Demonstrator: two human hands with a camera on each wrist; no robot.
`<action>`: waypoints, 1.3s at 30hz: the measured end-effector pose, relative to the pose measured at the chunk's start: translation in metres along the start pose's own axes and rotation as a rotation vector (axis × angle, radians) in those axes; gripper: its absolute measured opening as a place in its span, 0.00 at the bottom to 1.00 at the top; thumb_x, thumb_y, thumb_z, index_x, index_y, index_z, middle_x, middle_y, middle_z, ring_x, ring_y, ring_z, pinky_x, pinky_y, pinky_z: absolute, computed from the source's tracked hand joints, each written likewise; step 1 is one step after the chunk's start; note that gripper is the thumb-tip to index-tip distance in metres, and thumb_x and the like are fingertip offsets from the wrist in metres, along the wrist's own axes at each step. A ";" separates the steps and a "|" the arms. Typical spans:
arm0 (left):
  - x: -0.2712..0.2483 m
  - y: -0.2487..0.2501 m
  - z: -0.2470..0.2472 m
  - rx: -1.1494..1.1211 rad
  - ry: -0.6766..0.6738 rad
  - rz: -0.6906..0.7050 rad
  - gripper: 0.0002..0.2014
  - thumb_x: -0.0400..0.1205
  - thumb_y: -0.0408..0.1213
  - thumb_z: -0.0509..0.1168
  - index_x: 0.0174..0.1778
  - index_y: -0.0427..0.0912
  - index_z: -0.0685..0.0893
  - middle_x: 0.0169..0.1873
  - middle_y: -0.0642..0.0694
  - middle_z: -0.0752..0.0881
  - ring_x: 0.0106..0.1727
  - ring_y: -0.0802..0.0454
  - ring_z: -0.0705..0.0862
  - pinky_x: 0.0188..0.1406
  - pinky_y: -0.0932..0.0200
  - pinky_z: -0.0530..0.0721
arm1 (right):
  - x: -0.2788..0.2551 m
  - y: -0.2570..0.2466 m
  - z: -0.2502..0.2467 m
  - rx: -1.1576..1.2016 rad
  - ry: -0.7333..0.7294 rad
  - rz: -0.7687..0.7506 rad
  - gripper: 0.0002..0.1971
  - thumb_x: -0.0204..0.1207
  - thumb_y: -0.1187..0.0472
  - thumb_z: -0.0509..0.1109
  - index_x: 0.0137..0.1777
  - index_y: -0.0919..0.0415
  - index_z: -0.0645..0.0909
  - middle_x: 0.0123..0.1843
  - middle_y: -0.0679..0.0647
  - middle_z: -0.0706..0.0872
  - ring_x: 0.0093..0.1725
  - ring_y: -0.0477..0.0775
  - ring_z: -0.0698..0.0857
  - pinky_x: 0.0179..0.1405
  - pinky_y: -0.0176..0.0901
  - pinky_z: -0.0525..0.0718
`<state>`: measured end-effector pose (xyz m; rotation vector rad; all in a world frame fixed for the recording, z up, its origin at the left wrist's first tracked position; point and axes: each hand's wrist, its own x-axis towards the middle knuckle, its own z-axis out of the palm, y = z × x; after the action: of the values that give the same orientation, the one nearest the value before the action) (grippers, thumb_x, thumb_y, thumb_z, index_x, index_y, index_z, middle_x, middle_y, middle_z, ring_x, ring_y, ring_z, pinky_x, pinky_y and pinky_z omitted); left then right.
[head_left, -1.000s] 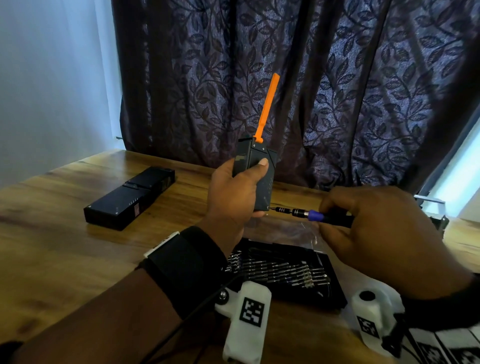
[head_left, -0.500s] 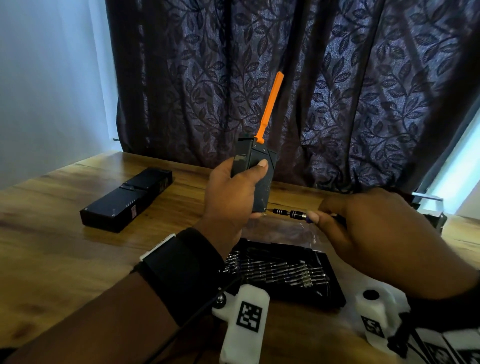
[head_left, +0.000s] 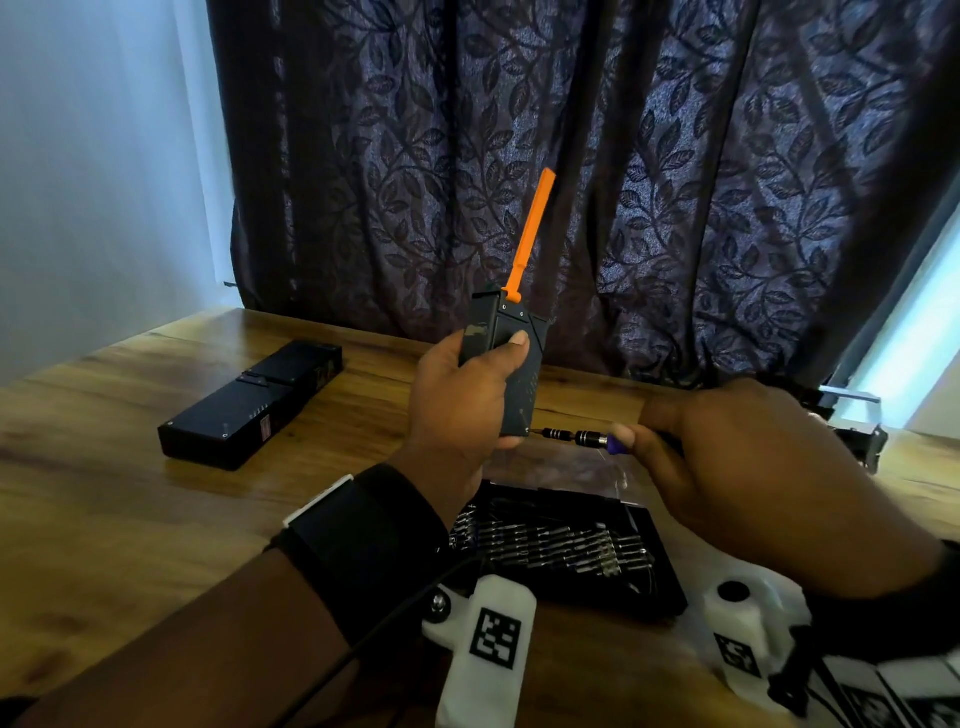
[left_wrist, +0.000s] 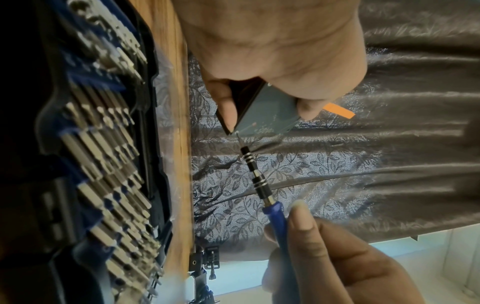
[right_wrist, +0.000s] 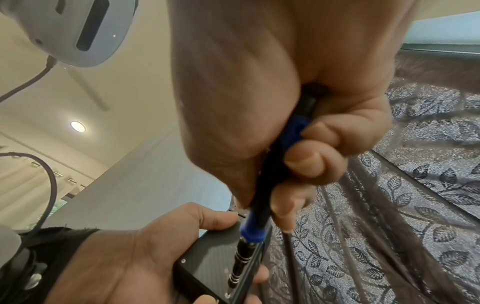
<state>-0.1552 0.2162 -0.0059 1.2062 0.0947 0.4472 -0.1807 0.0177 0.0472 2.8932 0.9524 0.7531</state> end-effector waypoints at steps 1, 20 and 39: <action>0.000 0.000 0.000 -0.001 0.000 -0.002 0.05 0.84 0.46 0.73 0.53 0.53 0.91 0.45 0.46 0.93 0.39 0.46 0.90 0.19 0.60 0.81 | -0.001 0.001 0.000 0.020 0.014 -0.007 0.23 0.82 0.38 0.55 0.38 0.47 0.85 0.21 0.38 0.61 0.21 0.35 0.61 0.24 0.32 0.56; 0.002 -0.004 0.000 -0.003 0.030 -0.039 0.05 0.83 0.48 0.74 0.50 0.52 0.91 0.44 0.46 0.93 0.40 0.44 0.91 0.20 0.59 0.81 | 0.001 0.004 0.007 0.025 -0.024 -0.021 0.19 0.84 0.41 0.59 0.34 0.47 0.78 0.21 0.41 0.67 0.21 0.37 0.66 0.24 0.33 0.59; 0.003 -0.005 -0.001 -0.021 0.019 -0.034 0.06 0.84 0.47 0.74 0.53 0.51 0.91 0.45 0.45 0.92 0.39 0.45 0.89 0.19 0.60 0.80 | 0.002 0.008 0.012 0.056 -0.009 -0.038 0.15 0.83 0.43 0.64 0.37 0.46 0.82 0.20 0.39 0.67 0.20 0.37 0.70 0.24 0.30 0.57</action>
<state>-0.1514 0.2170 -0.0106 1.1784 0.1264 0.4290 -0.1698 0.0141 0.0381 2.9133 1.0413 0.7216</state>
